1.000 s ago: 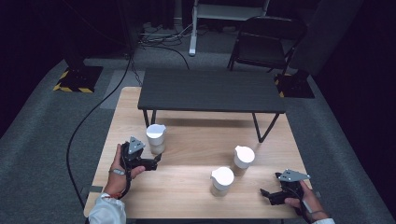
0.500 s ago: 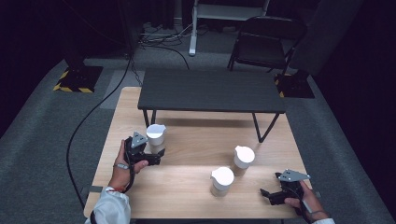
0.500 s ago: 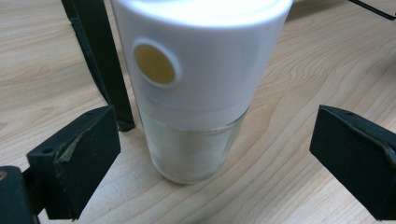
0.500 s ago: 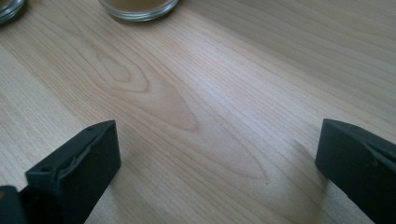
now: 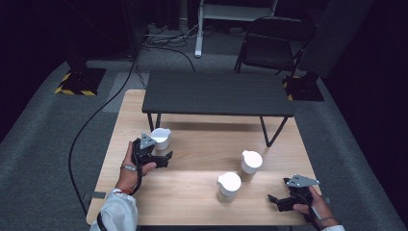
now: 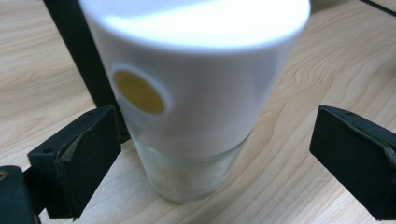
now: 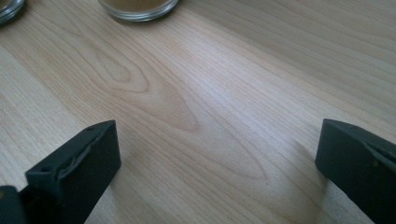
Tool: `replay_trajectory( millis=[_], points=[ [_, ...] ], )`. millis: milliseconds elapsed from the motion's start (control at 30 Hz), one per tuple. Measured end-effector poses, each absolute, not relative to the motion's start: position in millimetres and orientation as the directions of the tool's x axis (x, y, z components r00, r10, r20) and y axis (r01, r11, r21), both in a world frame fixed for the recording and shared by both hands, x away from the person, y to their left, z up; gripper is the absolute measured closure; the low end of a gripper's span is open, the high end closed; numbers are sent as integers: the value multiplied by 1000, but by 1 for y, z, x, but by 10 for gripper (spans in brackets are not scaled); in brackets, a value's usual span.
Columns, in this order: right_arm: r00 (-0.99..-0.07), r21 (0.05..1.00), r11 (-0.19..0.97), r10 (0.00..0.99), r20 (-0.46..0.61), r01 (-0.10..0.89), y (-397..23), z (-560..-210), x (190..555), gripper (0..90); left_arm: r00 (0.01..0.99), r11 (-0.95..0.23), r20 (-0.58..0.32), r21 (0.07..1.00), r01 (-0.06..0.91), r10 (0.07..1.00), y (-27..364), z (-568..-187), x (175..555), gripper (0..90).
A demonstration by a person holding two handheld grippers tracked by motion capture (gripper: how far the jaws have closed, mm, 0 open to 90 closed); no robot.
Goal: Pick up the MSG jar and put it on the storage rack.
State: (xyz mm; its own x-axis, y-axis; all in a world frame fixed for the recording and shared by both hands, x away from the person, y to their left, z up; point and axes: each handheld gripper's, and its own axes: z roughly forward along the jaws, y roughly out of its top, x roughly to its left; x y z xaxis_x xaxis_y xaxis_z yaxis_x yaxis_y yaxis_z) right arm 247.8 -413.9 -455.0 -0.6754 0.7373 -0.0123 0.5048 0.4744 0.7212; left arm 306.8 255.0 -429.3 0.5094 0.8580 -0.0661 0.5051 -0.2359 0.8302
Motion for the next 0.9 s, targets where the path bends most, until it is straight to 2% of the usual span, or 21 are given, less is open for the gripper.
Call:
replay_trajectory(
  millis=[733,900],
  points=[
    [-674,720,475,738,-12,507,-414,-455,248,0,495,-225,-70,830,511,866,245,-434,313,24],
    [-673,720,474,740,-12,508,-413,-455,247,0,474,-220,-60,829,515,879,245,-434,304,76]
  ],
)
